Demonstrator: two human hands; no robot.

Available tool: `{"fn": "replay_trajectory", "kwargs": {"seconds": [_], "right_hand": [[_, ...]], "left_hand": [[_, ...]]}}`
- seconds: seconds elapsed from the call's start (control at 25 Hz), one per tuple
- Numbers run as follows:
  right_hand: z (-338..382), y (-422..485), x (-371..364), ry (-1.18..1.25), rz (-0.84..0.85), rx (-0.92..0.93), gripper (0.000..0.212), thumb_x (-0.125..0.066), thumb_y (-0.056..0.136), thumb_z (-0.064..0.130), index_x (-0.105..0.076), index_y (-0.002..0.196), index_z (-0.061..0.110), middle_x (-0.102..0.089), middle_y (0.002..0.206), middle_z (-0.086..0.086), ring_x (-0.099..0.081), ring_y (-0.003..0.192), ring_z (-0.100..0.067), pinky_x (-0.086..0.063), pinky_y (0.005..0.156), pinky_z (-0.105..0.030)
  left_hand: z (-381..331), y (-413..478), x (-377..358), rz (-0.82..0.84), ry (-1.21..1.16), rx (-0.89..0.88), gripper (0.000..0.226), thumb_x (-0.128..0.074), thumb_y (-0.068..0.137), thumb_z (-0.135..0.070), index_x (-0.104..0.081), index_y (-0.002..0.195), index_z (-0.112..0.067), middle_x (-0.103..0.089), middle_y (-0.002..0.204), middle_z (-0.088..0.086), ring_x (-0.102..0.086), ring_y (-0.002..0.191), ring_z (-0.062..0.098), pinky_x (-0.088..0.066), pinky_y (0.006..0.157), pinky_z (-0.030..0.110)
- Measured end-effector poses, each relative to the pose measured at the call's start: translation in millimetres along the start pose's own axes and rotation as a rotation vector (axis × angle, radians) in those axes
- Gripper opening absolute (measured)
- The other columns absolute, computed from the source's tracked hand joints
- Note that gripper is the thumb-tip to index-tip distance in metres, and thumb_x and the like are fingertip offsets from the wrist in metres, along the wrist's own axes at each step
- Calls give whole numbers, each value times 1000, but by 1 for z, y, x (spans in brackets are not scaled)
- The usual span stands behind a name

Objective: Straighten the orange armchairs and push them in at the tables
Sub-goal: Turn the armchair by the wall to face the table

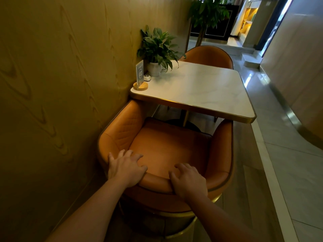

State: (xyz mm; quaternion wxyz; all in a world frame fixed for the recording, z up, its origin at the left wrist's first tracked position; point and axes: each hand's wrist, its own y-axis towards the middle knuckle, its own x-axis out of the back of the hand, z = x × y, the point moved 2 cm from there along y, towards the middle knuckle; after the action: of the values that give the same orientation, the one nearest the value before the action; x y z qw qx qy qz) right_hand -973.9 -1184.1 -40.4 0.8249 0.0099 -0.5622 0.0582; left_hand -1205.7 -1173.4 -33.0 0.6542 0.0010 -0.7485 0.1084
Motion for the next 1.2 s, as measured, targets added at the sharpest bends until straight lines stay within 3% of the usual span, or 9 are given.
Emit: {"fn": "replay_trajectory", "kwargs": {"seconds": [0.76, 0.88, 1.04, 1.2], "right_hand": [[-4, 9, -4, 0, 55, -7, 68, -24, 85, 71, -51, 135, 32, -55, 131, 7, -48, 120, -18, -43, 89, -40], [-4, 12, -3, 17, 119, -8, 74, -22, 83, 74, -49, 137, 32, -54, 134, 6, -47, 121, -21, -41, 92, -41], [-5, 17, 2, 107, 324, -24, 82, -30, 76, 80, -40, 144, 35, -47, 144, 5, -43, 128, -22, -38, 95, -41], [-11, 21, 24, 289, 369, -58, 74, -41, 87, 72, -39, 146, 27, -49, 143, -4, -44, 129, -25, -42, 98, -40]], "left_hand": [[-5, -1, 6, 76, 63, 33, 69, -30, 83, -73, -35, 147, -48, -32, 159, -6, -18, 148, 21, -3, 117, 61], [-8, -3, 16, 149, 92, 48, 69, -27, 86, -74, -28, 150, -47, -24, 163, -1, -11, 151, 27, 1, 118, 62], [-19, -15, 33, 268, 59, 152, 76, -28, 93, -72, -6, 158, -39, -6, 167, 9, 0, 153, 34, 4, 118, 63], [-46, -35, 48, 141, 33, 149, 74, -34, 97, -63, -9, 158, -30, -14, 166, 8, -7, 153, 28, -4, 121, 59]]}}
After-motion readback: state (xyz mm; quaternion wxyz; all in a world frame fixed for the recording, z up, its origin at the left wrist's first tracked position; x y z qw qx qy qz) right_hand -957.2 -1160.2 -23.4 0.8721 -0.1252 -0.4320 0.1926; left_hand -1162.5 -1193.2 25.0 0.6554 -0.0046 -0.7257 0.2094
